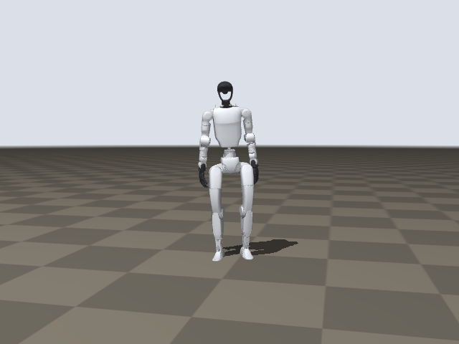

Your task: In place motions

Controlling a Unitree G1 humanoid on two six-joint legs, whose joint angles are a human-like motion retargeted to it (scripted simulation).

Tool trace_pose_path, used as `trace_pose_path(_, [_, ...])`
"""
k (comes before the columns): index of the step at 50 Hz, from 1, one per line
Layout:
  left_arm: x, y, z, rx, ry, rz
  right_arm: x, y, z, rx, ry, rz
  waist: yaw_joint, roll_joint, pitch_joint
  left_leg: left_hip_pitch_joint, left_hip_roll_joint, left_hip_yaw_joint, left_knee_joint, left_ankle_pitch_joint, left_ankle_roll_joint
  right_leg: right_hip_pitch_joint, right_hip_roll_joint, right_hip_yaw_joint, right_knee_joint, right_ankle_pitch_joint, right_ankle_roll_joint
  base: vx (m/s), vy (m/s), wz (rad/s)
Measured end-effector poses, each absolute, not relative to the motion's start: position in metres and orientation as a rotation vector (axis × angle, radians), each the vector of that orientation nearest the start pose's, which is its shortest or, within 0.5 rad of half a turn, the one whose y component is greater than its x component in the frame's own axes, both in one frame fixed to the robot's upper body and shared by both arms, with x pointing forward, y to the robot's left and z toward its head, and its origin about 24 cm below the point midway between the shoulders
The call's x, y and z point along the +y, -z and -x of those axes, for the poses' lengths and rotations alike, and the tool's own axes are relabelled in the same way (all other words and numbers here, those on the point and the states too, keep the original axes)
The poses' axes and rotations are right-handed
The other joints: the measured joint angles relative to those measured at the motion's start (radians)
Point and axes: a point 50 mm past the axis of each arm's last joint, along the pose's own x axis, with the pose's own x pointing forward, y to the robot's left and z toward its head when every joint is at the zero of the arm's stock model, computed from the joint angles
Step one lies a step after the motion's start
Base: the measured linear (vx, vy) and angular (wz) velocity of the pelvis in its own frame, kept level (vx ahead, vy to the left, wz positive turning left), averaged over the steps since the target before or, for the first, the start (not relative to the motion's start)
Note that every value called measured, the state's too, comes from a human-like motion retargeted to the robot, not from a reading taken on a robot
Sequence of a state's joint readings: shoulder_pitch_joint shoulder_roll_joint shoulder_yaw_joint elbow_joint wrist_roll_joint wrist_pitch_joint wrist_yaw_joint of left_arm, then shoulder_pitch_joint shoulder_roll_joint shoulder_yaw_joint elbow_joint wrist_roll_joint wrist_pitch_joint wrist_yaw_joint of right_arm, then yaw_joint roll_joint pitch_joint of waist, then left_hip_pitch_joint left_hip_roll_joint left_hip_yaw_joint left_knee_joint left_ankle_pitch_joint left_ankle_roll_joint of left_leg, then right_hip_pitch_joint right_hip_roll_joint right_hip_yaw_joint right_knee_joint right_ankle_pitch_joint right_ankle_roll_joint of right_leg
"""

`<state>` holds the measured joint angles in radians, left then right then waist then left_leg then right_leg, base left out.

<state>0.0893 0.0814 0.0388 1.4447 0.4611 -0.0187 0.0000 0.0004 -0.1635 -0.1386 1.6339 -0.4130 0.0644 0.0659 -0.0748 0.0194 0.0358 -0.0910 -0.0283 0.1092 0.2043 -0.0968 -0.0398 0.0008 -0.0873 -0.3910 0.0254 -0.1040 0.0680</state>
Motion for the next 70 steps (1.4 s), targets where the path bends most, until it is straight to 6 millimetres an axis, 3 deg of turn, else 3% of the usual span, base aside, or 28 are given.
trace_pose_path(7, [0.190,0.180,0.014,1.573,0.255,-0.427,-0.211,0.175,0.014,1.710,-0.117,0.255,-0.023,0.016,-0.013,0.051,0.036,0.040,-0.079,0.017,-0.051,0.007,0.006,0.010,0.004,0.033,0.006,0.02,0.15,-0.07])
trace_pose_path(12, [0.189,0.180,0.018,1.596,0.251,-0.405,-0.209,0.175,0.023,1.728,-0.090,0.210,-0.027,0.018,-0.040,0.083,0.012,0.069,-0.154,-0.001,0.003,0.007,-0.009,-0.003,0.008,0.062,0.016,0.06,0.24,0.10])
trace_pose_path(18, [0.190,0.181,0.006,1.570,0.234,-0.371,-0.203,0.176,0.023,1.728,-0.101,0.195,0.025,-0.011,-0.027,0.098,-0.028,0.075,-0.169,0.006,0.038,0.005,-0.043,0.017,0.024,0.105,0.014,0.01,0.25,-0.33])
trace_pose_path(25, [0.198,0.179,0.010,1.614,0.165,-0.310,-0.195,0.179,-0.004,1.628,-0.223,0.329,0.004,-0.030,-0.003,0.099,-0.040,0.072,-0.175,0.008,0.070,-0.023,-0.048,0.021,0.054,0.157,0.013,-0.04,0.15,-0.19])
trace_pose_path(30, [0.211,0.177,0.019,1.668,0.121,-0.316,-0.189,0.180,-0.034,1.497,-0.330,0.471,-0.001,-0.029,0.005,0.089,-0.011,0.134,-0.196,0.010,0.079,-0.079,-0.048,0.113,0.112,0.182,0.081,-0.10,0.04,-0.63])
trace_pose_path(35, [0.221,0.175,0.019,1.671,0.111,-0.367,-0.189,0.179,-0.040,1.447,-0.364,0.530,-0.014,-0.030,0.006,0.079,0.000,0.131,-0.202,0.015,0.079,-0.079,-0.064,0.144,0.139,0.203,0.051,-0.03,0.01,-0.11])
trace_pose_path(38, [0.221,0.175,0.017,1.662,0.110,-0.366,-0.192,0.180,-0.030,1.490,-0.345,0.501,0.025,-0.033,-0.004,0.085,0.000,0.151,-0.208,0.013,0.078,-0.057,-0.088,0.163,0.140,0.239,0.008,0.04,-0.03,-0.25])
trace_pose_path(42, [0.221,0.175,0.014,1.640,0.109,-0.338,-0.195,0.179,-0.011,1.580,-0.291,0.425,0.089,-0.064,-0.013,0.104,-0.023,0.190,-0.208,0.000,0.073,-0.005,-0.130,0.136,0.095,0.215,0.080,0.08,-0.10,-0.33])
trace_pose_path(45, [0.227,0.174,0.015,1.636,0.116,-0.347,-0.194,0.178,0.005,1.655,-0.259,0.347,0.046,-0.086,-0.029,0.112,-0.050,0.123,-0.201,-0.004,0.071,0.051,-0.130,-0.004,0.024,0.207,0.023,0.14,-0.16,0.88])
trace_pose_path(48, [0.227,0.174,0.016,1.644,0.097,-0.366,-0.196,0.177,0.014,1.701,-0.231,0.275,0.077,-0.079,-0.054,0.102,-0.032,0.118,-0.193,-0.013,0.060,0.052,-0.125,0.002,0.010,0.198,0.034,0.07,-0.17,0.24])
trace_pose_path(57, [0.219,0.176,0.019,1.638,0.128,-0.332,-0.213,0.175,0.012,1.677,-0.107,0.290,0.004,-0.046,-0.087,0.089,0.000,0.084,-0.192,-0.020,0.037,0.063,-0.082,-0.019,0.001,0.168,0.049,0.03,-0.12,0.33])
trace_pose_path(63, [0.212,0.177,0.016,1.615,0.192,-0.357,-0.213,0.175,0.015,1.682,-0.043,0.178,0.028,-0.033,-0.101,0.087,0.011,0.083,-0.193,-0.027,0.027,0.058,-0.071,-0.022,-0.001,0.159,0.046,0.03,-0.06,0.07])
trace_pose_path(70, [0.205,0.177,0.024,1.643,0.232,-0.330,-0.210,0.176,0.000,1.641,-0.073,0.210,0.014,-0.004,-0.094,0.090,0.027,0.089,-0.195,-0.030,0.019,0.052,-0.061,-0.016,0.004,0.155,0.046,-0.01,0.00,0.00])
